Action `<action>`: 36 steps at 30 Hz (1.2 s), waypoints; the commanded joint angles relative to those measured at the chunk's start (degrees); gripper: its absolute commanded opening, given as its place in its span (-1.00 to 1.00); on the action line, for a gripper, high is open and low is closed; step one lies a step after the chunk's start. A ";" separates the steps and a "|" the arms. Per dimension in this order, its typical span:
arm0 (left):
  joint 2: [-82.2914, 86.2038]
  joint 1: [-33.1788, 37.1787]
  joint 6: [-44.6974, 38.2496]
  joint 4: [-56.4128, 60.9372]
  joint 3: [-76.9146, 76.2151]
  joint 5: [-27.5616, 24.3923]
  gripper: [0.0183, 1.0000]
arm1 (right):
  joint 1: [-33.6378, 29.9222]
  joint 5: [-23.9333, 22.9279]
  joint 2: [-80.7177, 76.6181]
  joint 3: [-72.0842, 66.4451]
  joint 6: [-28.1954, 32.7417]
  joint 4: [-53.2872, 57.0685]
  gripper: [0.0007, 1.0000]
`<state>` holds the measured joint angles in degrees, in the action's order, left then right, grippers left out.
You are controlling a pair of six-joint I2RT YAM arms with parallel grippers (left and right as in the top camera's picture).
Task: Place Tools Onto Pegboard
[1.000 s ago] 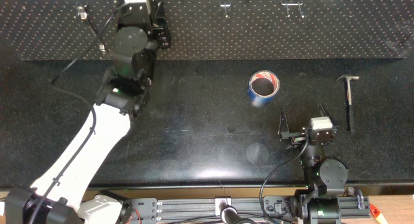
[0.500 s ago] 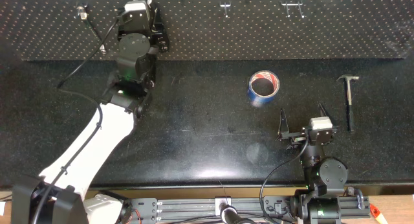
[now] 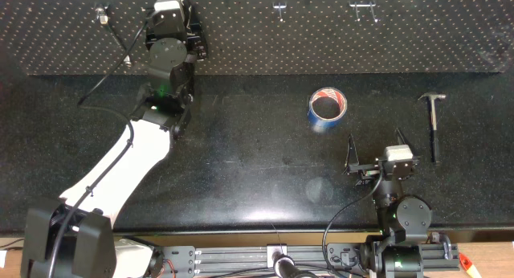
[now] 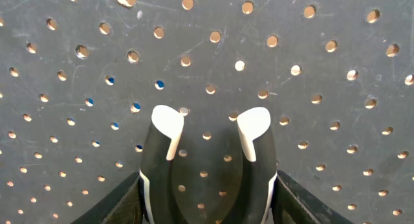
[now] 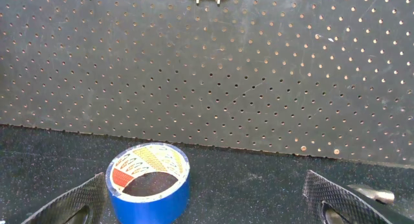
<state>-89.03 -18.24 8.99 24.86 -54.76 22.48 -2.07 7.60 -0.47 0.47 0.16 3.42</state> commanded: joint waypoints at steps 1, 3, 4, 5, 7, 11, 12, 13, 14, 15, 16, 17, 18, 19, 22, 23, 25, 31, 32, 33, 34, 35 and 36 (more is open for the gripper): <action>-0.39 0.22 -0.48 0.87 -0.02 0.83 -0.98 | 0.55 0.55 0.42 -0.24 0.57 0.11 0.96; -0.39 0.17 -0.48 0.57 -0.02 0.81 -0.98 | 0.55 0.55 0.42 -0.24 0.57 0.13 0.96; -0.39 0.17 -0.48 0.46 -0.02 0.81 -0.98 | 0.55 0.55 0.42 -0.24 0.57 0.13 0.96; -0.39 0.17 -0.46 -0.13 -0.02 0.59 -0.98 | 0.55 0.55 0.42 -0.24 0.57 0.11 0.96; -0.39 0.17 -0.42 -1.68 -0.02 -0.68 -0.98 | 0.55 0.55 0.42 -0.24 0.57 0.11 0.96; -0.39 0.17 0.17 -1.88 -0.02 -0.68 0.21 | 0.55 0.55 0.42 -0.24 0.57 0.13 0.96; -0.39 0.17 0.46 -1.92 -0.02 -0.66 0.38 | 0.55 0.55 0.42 -0.24 0.57 0.11 0.96; -0.37 0.20 1.70 -1.88 -0.02 -0.66 0.72 | 0.55 0.55 0.42 -0.24 0.57 0.13 0.96; -0.37 0.17 1.70 -1.88 -0.02 -0.68 0.91 | 0.55 0.55 0.42 -0.24 0.57 0.13 0.96; -0.37 0.20 2.80 -1.90 -0.02 -0.90 0.99 | 0.55 0.55 0.42 -0.24 0.57 0.13 0.96; -0.33 0.20 2.97 -1.86 -0.02 -1.22 0.99 | 0.55 0.55 0.42 -0.24 0.57 0.11 0.96; 0.07 0.17 2.97 -1.95 -0.02 -1.60 0.99 | 0.55 0.55 0.42 -0.24 0.57 0.13 0.96; 1.77 0.20 2.95 -2.60 -0.02 -2.82 0.99 | 0.55 0.55 0.42 -0.24 0.57 0.11 0.96; 3.34 0.20 2.95 -3.87 -0.02 -3.21 0.99 | 0.55 0.55 0.42 -0.24 0.57 0.11 0.96; 14.71 0.94 2.95 -17.51 -0.02 -3.39 0.99 | 0.55 0.55 0.42 -0.24 0.57 0.11 0.96; 18.84 1.73 2.95 -23.37 0.00 -3.96 0.99 | 0.55 0.55 0.42 -0.24 0.59 0.13 0.96; 28.20 4.33 2.97 -35.50 0.39 -6.14 0.99 | 0.55 0.55 0.42 -0.24 0.57 0.11 0.96; 69.53 17.99 2.99 -31.80 26.93 -21.75 0.99 | 0.55 0.55 0.42 -0.24 0.57 0.11 0.96; 73.50 19.47 2.99 -28.85 31.04 -24.37 0.99 | 0.55 0.55 0.42 -0.24 0.57 0.13 0.96; 77.00 20.70 3.02 -24.79 35.52 -26.69 0.99 | 0.55 0.55 0.42 -0.24 0.57 0.13 0.96; 79.12 21.09 3.02 -20.65 39.06 -27.32 0.99 | 0.55 0.55 0.42 -0.24 0.57 0.11 0.96; 80.74 21.07 2.97 -17.35 42.21 -27.17 0.99 | 0.55 0.55 0.42 -0.24 0.57 0.13 0.96; 81.85 21.07 2.99 -16.35 43.93 -26.36 0.99 | 0.55 0.55 0.42 -0.24 0.57 0.11 0.96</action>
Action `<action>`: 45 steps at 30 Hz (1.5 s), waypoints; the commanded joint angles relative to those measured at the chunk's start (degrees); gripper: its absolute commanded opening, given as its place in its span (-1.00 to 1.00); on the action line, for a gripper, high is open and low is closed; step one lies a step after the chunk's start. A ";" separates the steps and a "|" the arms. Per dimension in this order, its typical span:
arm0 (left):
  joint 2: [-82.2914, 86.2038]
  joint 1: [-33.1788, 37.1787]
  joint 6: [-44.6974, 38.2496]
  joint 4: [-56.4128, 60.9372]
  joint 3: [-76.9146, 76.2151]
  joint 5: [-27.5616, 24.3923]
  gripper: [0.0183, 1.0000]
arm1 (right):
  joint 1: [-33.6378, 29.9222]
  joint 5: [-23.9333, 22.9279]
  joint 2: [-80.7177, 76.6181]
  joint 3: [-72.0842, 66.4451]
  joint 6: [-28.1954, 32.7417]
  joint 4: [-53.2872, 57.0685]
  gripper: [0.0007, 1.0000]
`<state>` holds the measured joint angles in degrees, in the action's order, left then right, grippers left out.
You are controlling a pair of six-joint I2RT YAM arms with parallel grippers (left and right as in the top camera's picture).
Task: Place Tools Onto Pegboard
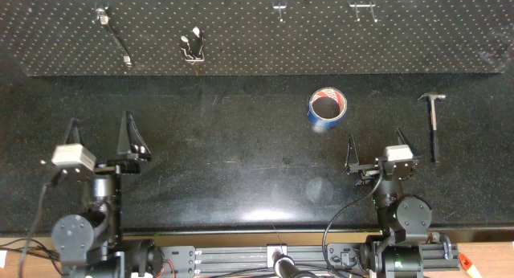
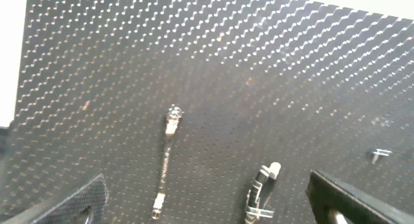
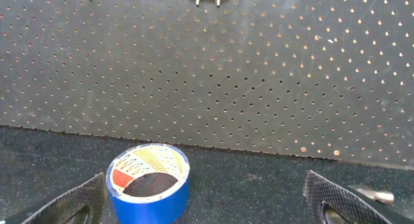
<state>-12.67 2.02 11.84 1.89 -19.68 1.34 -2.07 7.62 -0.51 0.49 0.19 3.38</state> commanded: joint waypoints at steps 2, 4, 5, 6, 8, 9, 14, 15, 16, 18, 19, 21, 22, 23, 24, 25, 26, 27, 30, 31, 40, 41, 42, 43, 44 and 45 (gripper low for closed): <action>8.98 0.81 0.13 6.67 12.55 -3.32 1.00 | 0.55 0.52 0.46 -0.26 0.55 0.15 0.96; 11.82 0.81 0.11 6.49 15.89 -2.40 0.99 | 0.55 0.52 0.46 -0.26 0.55 0.15 0.96; 12.52 0.39 0.15 6.51 18.01 -2.01 0.99 | 0.55 0.52 0.46 -0.26 0.55 0.15 0.96; 12.50 -1.07 0.17 4.98 19.37 -1.70 0.99 | 0.55 0.52 0.46 -0.26 0.55 0.15 0.96; 12.52 -2.67 0.35 2.95 19.37 0.92 0.99 | 0.55 0.52 0.46 -0.26 0.55 0.15 0.96; 12.52 -3.85 0.35 1.53 19.37 3.72 0.99 | 0.55 0.52 0.46 -0.26 0.55 0.15 0.96; 12.52 -5.42 -1.46 -5.09 19.37 7.98 0.99 | 0.55 0.52 0.46 -0.26 0.55 0.17 0.96; 12.52 -5.31 -4.37 -5.64 19.37 6.19 0.99 | 0.55 0.52 0.46 -0.26 0.55 0.17 0.96; 12.52 -5.03 -7.96 -5.81 19.37 4.07 0.99 | 0.55 0.52 0.46 -0.26 0.55 0.17 0.96; 12.52 -3.17 -11.30 -6.25 19.37 0.28 0.99 | 0.55 0.52 0.46 -0.26 0.55 0.17 0.96; 12.52 -0.94 -11.96 -6.54 19.37 -2.34 0.99 | 0.55 0.52 0.46 -0.26 0.55 0.15 0.96; 12.52 1.36 -11.93 -6.45 19.37 -4.17 0.99 | 0.55 0.52 0.46 -0.26 0.55 0.15 0.96; 12.52 1.86 -11.96 -6.40 19.37 -4.57 0.99 | 0.55 0.55 0.46 -0.26 0.55 0.15 0.96; 12.52 2.47 -11.96 -6.43 19.37 -4.59 0.99 | 0.55 0.52 0.46 -0.26 0.55 0.15 0.96; 12.52 2.84 -11.91 -6.40 19.37 -4.48 0.99 | 0.55 0.52 0.46 -0.26 0.55 0.15 0.96; 12.52 2.84 -11.91 -6.43 19.37 -4.44 0.99 | 0.55 0.52 0.46 -0.26 0.55 0.15 0.96; 12.52 2.84 -11.91 -6.40 19.37 -4.44 0.99 | 0.55 0.52 0.46 -0.26 0.55 0.15 0.96; 12.52 2.84 -11.91 -6.40 19.37 -4.44 0.99 | 0.55 0.52 0.46 -0.26 0.55 0.15 0.96; 12.48 2.84 -11.91 -6.40 19.37 -4.44 0.99 | 0.55 0.52 0.46 -0.26 0.55 0.17 0.96; 12.48 2.84 -11.91 -6.40 19.37 -4.44 1.00 | 0.55 0.52 0.46 -0.26 0.55 0.15 0.96; 12.48 2.84 -11.91 -6.40 19.37 -4.44 1.00 | 0.55 0.52 0.46 -0.26 0.55 0.17 0.96; 12.48 2.84 -11.91 -6.40 19.37 -4.44 0.99 | 0.55 0.28 0.46 -0.26 0.57 0.20 0.96; 12.48 2.84 -11.91 -6.40 19.37 -4.44 1.00 | 0.55 -1.16 0.46 -0.26 0.59 0.26 0.96; 12.48 2.84 -11.93 -6.40 19.37 -4.46 0.99 | 0.50 -1.18 0.46 -0.26 0.57 0.26 0.96; 12.48 2.84 -11.91 -6.40 19.37 -4.44 0.99 | 0.50 -1.18 0.46 -0.26 0.57 0.26 0.96; 12.48 2.84 -11.93 -6.40 19.37 -4.44 0.99 | 0.55 -1.18 0.46 -0.26 0.57 0.22 0.96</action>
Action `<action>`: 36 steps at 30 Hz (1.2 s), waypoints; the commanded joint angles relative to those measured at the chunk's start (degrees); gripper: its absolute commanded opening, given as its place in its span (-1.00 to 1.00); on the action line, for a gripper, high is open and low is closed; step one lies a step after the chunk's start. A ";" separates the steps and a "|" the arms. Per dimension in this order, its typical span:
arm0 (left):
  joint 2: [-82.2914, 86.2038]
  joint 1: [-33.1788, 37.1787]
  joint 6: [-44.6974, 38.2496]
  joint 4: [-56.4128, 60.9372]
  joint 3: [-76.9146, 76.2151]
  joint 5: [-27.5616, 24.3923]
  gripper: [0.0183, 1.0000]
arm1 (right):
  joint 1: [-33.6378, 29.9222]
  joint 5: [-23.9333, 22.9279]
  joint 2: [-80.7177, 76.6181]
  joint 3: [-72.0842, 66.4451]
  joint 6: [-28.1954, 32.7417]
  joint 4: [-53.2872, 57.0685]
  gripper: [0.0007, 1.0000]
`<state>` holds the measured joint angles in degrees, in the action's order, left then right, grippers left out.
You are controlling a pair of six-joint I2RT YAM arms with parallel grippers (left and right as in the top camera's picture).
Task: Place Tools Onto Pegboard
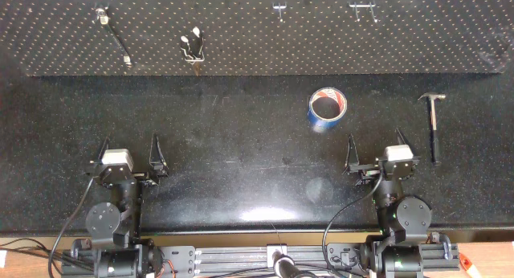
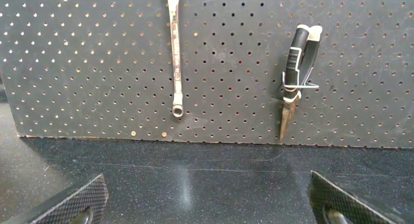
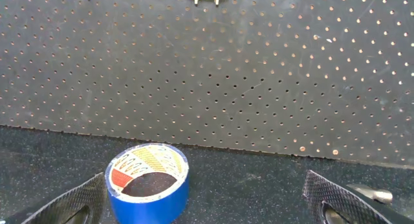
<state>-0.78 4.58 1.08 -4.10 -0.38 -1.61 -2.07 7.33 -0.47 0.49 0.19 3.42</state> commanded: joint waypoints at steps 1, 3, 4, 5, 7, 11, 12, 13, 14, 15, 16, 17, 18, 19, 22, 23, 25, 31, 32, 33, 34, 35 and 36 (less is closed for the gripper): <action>0.59 0.28 -1.16 -0.42 0.07 -1.49 0.99 | 0.94 -0.79 0.42 -0.26 0.46 0.17 0.96; 0.59 0.28 -1.18 -0.42 0.07 -1.49 0.99 | 1.38 -0.63 0.37 0.00 -4.35 -0.90 0.96; 0.59 0.28 -1.16 -0.42 0.07 -1.49 0.99 | 1.40 -0.63 -0.55 1.14 -5.79 -0.90 0.96; 0.59 0.28 -1.16 -0.42 0.07 -1.51 0.99 | 1.40 -0.63 -2.54 3.19 -7.15 -0.90 0.96; 0.59 0.28 -1.16 -0.42 0.07 -1.49 0.99 | 1.55 -0.66 -10.43 11.58 -8.09 -0.83 0.96; 0.59 0.28 -1.16 -0.42 0.07 -1.49 0.99 | 5.27 -0.20 -35.10 37.79 -8.11 10.62 0.96; 0.59 0.28 -1.16 -0.42 0.07 -1.49 0.99 | 6.51 -0.22 -40.09 43.23 -8.44 16.22 0.96; 0.59 0.28 -1.16 -0.42 0.07 -1.49 0.99 | 7.61 -0.24 -44.59 47.43 -8.79 20.98 0.96; 0.59 0.28 -1.16 -0.42 0.07 -1.49 0.99 | 8.66 -0.26 -49.05 50.66 -9.35 24.92 0.96; 0.59 0.28 -1.16 -0.42 0.07 -1.49 0.99 | 9.35 -0.24 -52.41 52.63 -10.16 27.67 0.96; 0.59 0.28 -1.16 -0.42 0.07 -1.49 0.99 | 10.60 -0.22 -56.72 54.40 -11.10 30.84 0.96; 0.59 0.28 -1.16 -0.42 0.07 -1.49 0.99 | 11.72 -0.24 -58.86 54.82 -11.08 31.85 0.96; 0.59 0.28 -1.16 -0.42 0.07 -1.51 0.99 | 13.51 -0.24 -61.83 54.93 -11.13 32.41 0.96; 0.59 0.28 -1.16 -0.42 0.07 -1.49 0.99 | 14.91 -0.24 -64.00 54.93 -11.43 32.59 0.95; 0.59 0.28 -1.16 -0.42 0.07 -1.49 0.99 | 18.12 -0.24 -69.53 54.93 -13.27 32.63 0.95; 0.59 0.28 -1.16 -0.42 0.07 -1.49 0.99 | 18.56 -0.24 -71.82 54.93 -13.70 32.63 0.95; 0.59 0.28 -1.16 -0.42 0.07 -1.49 0.99 | 18.56 -0.26 -74.90 54.95 -13.94 32.59 0.95; 0.59 0.28 -1.16 -0.42 0.07 -1.49 0.99 | 18.88 -3.87 -83.27 59.06 -18.25 32.33 0.95; 0.59 0.28 -1.16 -0.42 0.07 -1.49 0.99 | 19.04 -4.42 -84.39 59.82 -18.75 32.22 0.95; 0.59 0.28 -1.16 -0.42 0.07 -1.49 0.99 | 19.21 -5.42 -85.66 60.57 -20.26 31.93 0.95; 0.59 0.28 -1.16 -0.42 0.07 -1.49 0.99 | 19.26 -6.80 -86.75 61.05 -22.45 31.87 0.95; 0.59 0.28 -1.16 -0.42 0.07 -1.49 0.99 | 19.30 -7.48 -87.84 61.33 -23.96 31.87 0.95; 0.59 0.28 -1.16 -0.42 0.07 -1.49 0.99 | 19.41 -7.63 -89.26 61.37 -24.98 31.65 0.95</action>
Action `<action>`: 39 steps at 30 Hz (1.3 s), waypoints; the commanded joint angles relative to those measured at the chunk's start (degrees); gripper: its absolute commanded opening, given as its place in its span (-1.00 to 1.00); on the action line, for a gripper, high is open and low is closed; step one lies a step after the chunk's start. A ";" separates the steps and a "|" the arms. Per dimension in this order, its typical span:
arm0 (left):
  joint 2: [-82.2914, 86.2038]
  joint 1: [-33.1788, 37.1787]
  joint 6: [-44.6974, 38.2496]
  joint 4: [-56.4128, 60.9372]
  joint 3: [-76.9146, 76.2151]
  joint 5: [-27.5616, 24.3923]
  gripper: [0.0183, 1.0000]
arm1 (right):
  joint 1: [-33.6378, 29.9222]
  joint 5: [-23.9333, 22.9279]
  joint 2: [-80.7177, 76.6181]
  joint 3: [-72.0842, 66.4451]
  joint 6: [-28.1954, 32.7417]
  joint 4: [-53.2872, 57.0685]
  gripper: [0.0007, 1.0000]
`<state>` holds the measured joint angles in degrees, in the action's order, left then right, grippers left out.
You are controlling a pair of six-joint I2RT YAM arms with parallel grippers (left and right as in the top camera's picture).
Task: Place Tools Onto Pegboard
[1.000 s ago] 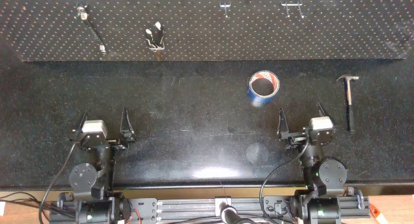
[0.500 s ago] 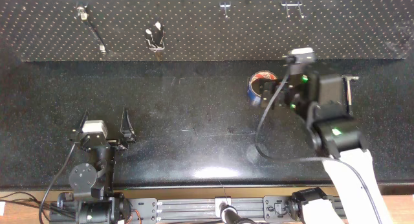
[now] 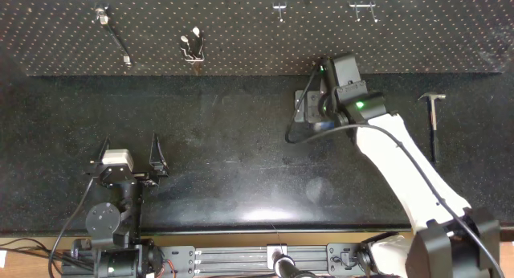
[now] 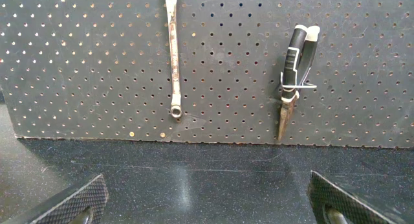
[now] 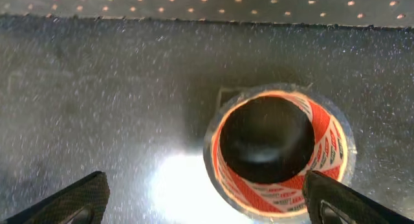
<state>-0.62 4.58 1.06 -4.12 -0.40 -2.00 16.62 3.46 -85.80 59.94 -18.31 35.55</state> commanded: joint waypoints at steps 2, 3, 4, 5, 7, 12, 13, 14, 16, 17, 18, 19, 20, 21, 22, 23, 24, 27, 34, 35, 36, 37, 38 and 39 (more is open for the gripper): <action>0.44 0.28 -1.14 -0.39 0.09 -1.11 0.99 | 0.85 -3.72 -5.42 1.92 -6.97 -0.44 0.95; 0.44 0.28 -1.14 -0.39 0.09 -1.09 0.99 | 1.01 -3.72 -6.36 1.92 -6.99 -0.46 0.95; 0.44 0.28 -1.14 -0.39 0.09 -1.09 0.99 | 1.22 -3.69 -7.02 1.92 -6.97 -0.44 0.95; 0.44 0.28 -1.14 -0.39 0.09 -1.11 0.99 | 1.51 -3.72 -7.50 1.92 -6.93 -0.46 0.95; 0.44 0.28 -1.14 -0.39 0.09 -1.09 0.99 | 2.03 -3.72 -8.55 1.92 -6.73 -0.44 0.95; 0.44 0.28 -1.16 -0.39 0.09 -1.09 0.99 | 2.32 -3.72 -9.70 1.92 -2.71 -0.28 0.91; 0.44 0.28 -1.14 -0.39 0.09 -1.09 0.99 | 2.32 -3.80 -9.70 1.92 -2.08 -0.17 0.56; 0.44 0.28 -1.14 -0.39 0.09 -1.09 0.99 | 2.32 -3.96 -9.70 1.92 -1.90 -0.17 0.46; 0.44 0.28 -1.14 -0.39 0.09 -1.09 0.99 | 2.32 -3.96 -9.70 1.92 -0.37 -0.17 0.07; 0.44 0.28 -1.14 -0.39 0.09 -1.09 0.99 | 2.32 -3.98 -9.70 1.92 0.04 -0.07 -0.06; 0.44 0.28 -1.14 -0.39 0.09 -1.09 0.99 | 2.32 -4.17 -9.70 1.92 0.09 0.17 -0.14; 0.44 0.28 -1.14 -0.39 0.09 -1.11 0.99 | 2.32 -4.35 -9.73 1.92 0.22 0.50 -0.25; 0.44 0.28 -1.14 -0.39 0.09 -1.09 0.99 | 2.32 -4.37 -9.73 1.92 0.26 0.74 -0.27; 0.44 0.28 -1.14 -0.39 0.09 -1.09 0.99 | 2.32 -4.37 -9.73 1.92 0.92 1.16 -0.27; 0.44 0.28 -1.14 -0.39 0.09 -1.09 0.99 | 2.32 -4.37 -9.79 1.92 1.55 1.55 -0.27; 0.44 0.28 -1.14 -0.39 0.09 -1.09 0.99 | 2.32 -4.37 -9.90 1.90 2.23 1.73 -0.34; 0.44 0.28 -1.16 -0.39 0.09 -1.09 0.99 | 2.34 -4.35 -10.08 1.92 2.84 1.77 -0.40; 0.44 0.28 -1.14 -0.39 0.09 -1.09 1.00 | 2.32 -4.37 -10.49 1.90 4.94 2.16 -0.54; 0.44 0.28 -1.16 -0.39 0.09 -1.09 0.99 | 2.32 -4.39 -10.49 1.90 7.52 2.95 -0.84; 0.44 0.28 -1.14 -0.39 0.09 -1.09 0.99 | 2.32 -4.37 -10.45 1.90 7.50 2.58 -0.84; 0.44 0.28 -1.14 -0.39 0.09 -1.09 0.99 | 2.32 -4.35 -10.32 1.90 7.50 2.36 -0.84; 0.44 0.28 -1.14 -0.39 0.09 -1.09 0.99 | 2.32 -4.35 -10.10 1.90 7.50 2.10 -0.85; 0.44 0.28 -1.14 -0.39 0.09 -1.09 0.99 | 2.32 -4.35 -9.64 1.90 7.50 1.40 -0.85; 0.44 0.28 -1.14 -0.39 0.09 -1.09 0.99 | 2.34 -4.33 -8.63 1.90 7.48 0.33 -0.85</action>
<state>-0.62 4.58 1.06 -4.12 -0.40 -2.02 18.50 -0.36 -95.48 61.01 -11.64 37.10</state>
